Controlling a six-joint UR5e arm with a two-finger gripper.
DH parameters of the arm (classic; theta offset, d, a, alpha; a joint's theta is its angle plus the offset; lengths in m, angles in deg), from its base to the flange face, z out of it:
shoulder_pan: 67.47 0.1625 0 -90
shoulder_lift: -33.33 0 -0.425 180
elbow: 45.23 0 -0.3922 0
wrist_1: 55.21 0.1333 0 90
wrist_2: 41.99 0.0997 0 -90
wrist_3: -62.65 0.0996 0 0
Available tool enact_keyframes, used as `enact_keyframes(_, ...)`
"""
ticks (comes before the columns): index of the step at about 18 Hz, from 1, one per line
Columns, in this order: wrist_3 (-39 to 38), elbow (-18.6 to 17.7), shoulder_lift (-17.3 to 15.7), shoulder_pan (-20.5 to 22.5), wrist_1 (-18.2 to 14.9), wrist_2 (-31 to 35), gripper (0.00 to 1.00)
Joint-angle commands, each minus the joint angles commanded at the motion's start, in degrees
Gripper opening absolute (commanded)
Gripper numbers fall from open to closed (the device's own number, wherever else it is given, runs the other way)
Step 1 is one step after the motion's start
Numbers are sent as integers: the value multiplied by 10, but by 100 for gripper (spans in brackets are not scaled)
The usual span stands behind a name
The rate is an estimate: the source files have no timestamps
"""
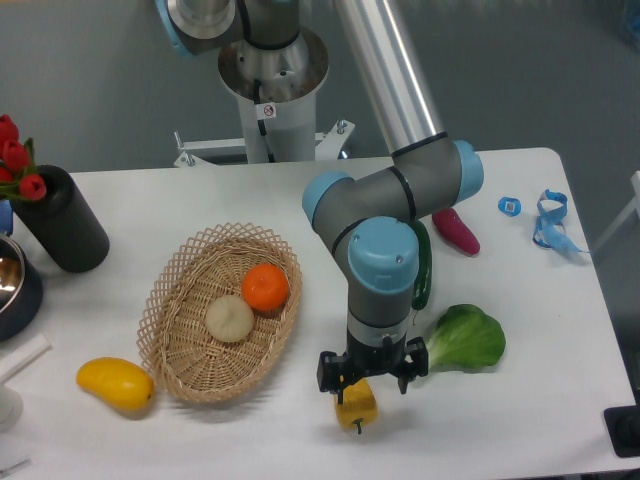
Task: Pick up the yellow pepper from the table
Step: 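Close the gripper around the yellow bell pepper's top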
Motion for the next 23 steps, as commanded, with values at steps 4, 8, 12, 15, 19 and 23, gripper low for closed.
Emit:
enact_keyframes(4,0,-2,11,-10,10,1,100)
enact_keyframes(8,0,-3,13,-11,11,1,100)
enact_keyframes(12,0,-7,15,-11,12,4,100)
enact_keyframes(15,1,-8,17,-12,12,4,100)
enact_keyframes(19,1,-11,17,-12,13,4,99)
enact_keyframes(23,1,-11,16,-12,12,4,71)
